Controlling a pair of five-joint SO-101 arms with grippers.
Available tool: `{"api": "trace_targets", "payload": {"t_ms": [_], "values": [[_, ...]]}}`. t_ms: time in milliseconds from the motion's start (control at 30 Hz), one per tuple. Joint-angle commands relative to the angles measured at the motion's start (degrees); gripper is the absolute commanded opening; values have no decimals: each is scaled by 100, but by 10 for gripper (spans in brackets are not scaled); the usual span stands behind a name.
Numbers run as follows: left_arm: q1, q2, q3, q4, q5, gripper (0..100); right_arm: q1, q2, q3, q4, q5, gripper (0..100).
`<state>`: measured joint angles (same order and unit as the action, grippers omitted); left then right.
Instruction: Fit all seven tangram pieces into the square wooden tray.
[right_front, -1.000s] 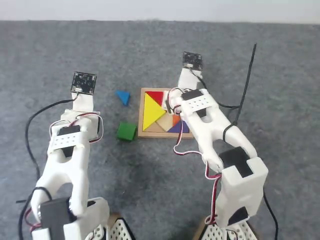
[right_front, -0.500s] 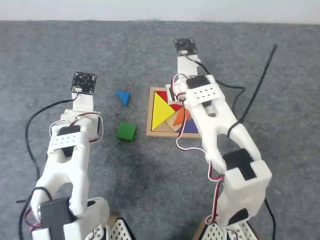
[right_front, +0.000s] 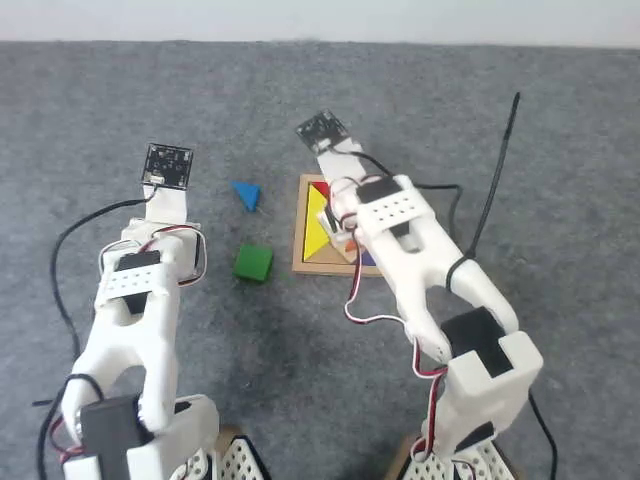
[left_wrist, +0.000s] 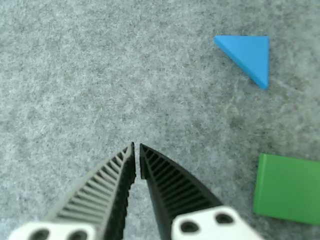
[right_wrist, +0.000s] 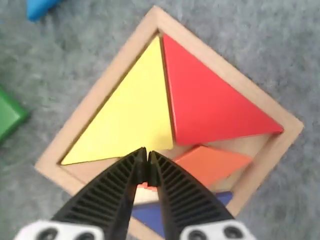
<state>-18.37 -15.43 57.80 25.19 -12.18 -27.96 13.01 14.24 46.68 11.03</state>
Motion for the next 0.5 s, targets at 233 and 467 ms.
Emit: {"api": "trace_targets", "payload": {"t_ms": [233,467], "values": [[9,-26,-321,44,-44,13,312,-365,211,-418,985,8],[9,-26,-321,44,-44,13,488,444,-563,-31,1029,7]]}}
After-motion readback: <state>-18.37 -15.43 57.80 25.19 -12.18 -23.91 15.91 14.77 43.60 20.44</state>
